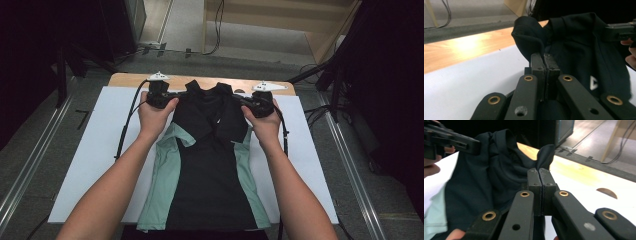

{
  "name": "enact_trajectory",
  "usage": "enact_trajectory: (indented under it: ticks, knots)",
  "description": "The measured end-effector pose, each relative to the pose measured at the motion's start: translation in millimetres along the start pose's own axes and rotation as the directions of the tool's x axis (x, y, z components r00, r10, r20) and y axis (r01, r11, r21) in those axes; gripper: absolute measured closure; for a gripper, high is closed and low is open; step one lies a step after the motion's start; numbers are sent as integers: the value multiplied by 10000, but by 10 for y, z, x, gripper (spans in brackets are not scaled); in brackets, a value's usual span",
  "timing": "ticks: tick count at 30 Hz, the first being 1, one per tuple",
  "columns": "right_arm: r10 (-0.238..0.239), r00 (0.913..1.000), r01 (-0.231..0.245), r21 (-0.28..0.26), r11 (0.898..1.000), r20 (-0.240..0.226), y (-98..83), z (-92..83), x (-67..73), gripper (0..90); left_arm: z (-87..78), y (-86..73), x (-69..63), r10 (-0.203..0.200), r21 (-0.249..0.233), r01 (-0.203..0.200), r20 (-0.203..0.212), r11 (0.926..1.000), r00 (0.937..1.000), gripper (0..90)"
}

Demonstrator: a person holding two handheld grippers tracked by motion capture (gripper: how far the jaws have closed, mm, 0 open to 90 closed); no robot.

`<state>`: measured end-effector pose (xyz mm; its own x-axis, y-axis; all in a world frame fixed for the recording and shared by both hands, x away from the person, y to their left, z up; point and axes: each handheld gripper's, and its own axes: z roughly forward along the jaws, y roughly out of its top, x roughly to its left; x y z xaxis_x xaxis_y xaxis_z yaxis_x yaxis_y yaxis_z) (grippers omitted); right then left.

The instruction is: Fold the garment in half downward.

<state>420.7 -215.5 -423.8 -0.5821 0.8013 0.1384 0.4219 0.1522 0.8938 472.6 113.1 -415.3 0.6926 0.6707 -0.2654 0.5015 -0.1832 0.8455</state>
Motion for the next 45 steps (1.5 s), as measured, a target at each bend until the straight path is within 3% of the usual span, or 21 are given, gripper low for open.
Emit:
enact_trajectory:
  ticks: [4,9,15,27,35,45]
  knots:
    - [115,9997,-111,-155,9998,232,106,50,-62,875,-3,147,39,-146,-220,143,-150,9997,9998,883]
    - [-60,9991,88,-653,9978,430,261,11,-47,875,-86,244,-10,16,-636,-24,-130,9980,9999,882]
    - [-555,9982,572,-718,9958,248,194,-66,85,874,-200,113,-69,330,-835,-329,0,9960,9995,882]
    - [-677,9977,676,-965,9930,26,-118,-241,227,872,-392,-153,-193,620,-1194,-576,336,9912,9975,881]
    - [-1200,9928,1191,-1156,9861,-5,-217,-365,410,872,-491,-284,-385,1004,-1382,-911,614,9862,9931,881]
    - [-1301,9911,1246,-1460,9814,-285,-374,-492,585,872,-601,-452,-542,1262,-1561,-1117,866,9814,9882,881]
